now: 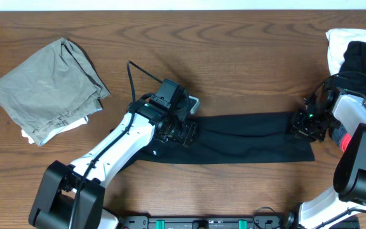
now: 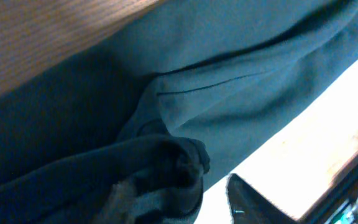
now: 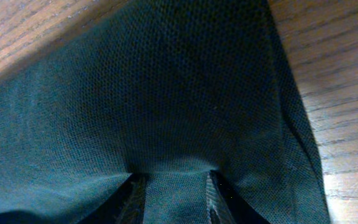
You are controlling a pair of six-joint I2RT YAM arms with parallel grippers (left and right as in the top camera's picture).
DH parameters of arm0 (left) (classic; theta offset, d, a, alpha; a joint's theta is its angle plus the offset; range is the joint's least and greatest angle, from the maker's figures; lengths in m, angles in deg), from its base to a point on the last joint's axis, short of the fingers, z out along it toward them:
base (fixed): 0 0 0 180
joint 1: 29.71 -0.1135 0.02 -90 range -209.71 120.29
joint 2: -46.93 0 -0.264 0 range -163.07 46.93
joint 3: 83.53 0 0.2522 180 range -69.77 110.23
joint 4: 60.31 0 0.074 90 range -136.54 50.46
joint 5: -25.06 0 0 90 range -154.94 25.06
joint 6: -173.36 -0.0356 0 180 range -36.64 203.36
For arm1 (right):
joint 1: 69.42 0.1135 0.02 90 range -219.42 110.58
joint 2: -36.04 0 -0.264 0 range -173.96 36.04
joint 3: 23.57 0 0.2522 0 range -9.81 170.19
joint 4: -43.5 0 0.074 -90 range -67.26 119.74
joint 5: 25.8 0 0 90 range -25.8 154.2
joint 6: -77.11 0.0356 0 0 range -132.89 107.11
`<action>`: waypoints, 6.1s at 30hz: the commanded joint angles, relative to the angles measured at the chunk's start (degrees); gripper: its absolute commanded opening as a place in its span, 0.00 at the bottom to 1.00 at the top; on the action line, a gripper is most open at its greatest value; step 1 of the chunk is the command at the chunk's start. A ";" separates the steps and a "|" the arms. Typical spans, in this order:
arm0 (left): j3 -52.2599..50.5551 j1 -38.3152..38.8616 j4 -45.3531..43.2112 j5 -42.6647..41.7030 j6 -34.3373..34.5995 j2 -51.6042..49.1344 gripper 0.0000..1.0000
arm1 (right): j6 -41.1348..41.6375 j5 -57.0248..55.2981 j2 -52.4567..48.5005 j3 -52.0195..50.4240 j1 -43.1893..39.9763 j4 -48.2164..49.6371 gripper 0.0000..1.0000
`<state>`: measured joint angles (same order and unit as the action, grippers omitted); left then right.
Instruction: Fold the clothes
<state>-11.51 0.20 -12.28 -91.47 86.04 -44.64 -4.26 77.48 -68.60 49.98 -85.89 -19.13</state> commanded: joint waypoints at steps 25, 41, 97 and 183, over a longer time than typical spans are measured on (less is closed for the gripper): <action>0.74 -1.70 3.30 24.72 16.61 11.98 0.33 | -4.55 1.31 -2.75 -0.85 0.37 1.11 0.26; -1.53 -9.70 6.88 20.59 20.44 5.73 0.33 | -19.06 37.53 18.93 8.13 13.31 -0.59 0.36; -2.82 -9.75 6.91 22.05 21.22 -9.51 0.34 | -5.70 36.44 -19.28 7.61 46.53 14.03 0.40; -2.82 -9.75 8.17 26.99 21.03 -9.51 0.34 | -13.38 4.39 3.26 -6.38 -5.22 6.21 0.77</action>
<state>-13.70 -9.09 -4.81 -67.93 107.16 -52.09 -17.68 81.28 -64.56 45.78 -91.66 -13.88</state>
